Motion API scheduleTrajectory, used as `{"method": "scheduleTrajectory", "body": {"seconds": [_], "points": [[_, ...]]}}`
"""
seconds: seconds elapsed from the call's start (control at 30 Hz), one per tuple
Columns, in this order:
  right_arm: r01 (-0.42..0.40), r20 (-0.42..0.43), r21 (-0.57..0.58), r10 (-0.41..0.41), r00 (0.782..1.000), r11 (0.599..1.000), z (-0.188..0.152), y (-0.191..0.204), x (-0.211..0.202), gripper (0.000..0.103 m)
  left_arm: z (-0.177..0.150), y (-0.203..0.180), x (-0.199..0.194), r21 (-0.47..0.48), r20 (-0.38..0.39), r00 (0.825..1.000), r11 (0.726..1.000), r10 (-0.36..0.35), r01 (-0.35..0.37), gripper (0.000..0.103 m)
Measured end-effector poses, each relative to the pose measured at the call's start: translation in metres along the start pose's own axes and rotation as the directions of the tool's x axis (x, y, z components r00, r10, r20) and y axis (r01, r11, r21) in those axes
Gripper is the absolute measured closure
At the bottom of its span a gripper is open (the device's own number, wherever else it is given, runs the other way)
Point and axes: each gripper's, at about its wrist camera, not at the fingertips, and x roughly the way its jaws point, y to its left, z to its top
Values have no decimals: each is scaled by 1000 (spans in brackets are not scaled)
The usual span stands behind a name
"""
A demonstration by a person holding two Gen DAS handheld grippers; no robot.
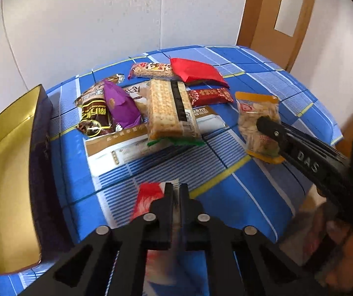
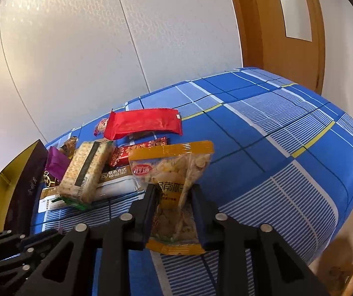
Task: Organize snacks
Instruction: 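Carry the red candy with the left tool while the right carries the nut bag over the tray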
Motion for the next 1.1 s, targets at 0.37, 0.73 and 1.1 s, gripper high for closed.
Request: {"method": "scheduleTrajectory", "body": {"seconds": [0.37,0.73,1.1], "points": [[-5,-13,-31,5,1000,1000,-2,9,4,75,-21,12,-3,-31,-1,999,998,-47,47,42],[-27,-24,9,27,999,1000,-1,2,5,75,-41,18,-28,-49,61,997,998,-39,42,41],[-54,-55,33,56,997,998,0,1,10,75,-55,19,-31,-39,25,988,988,154,-152,44]]}}
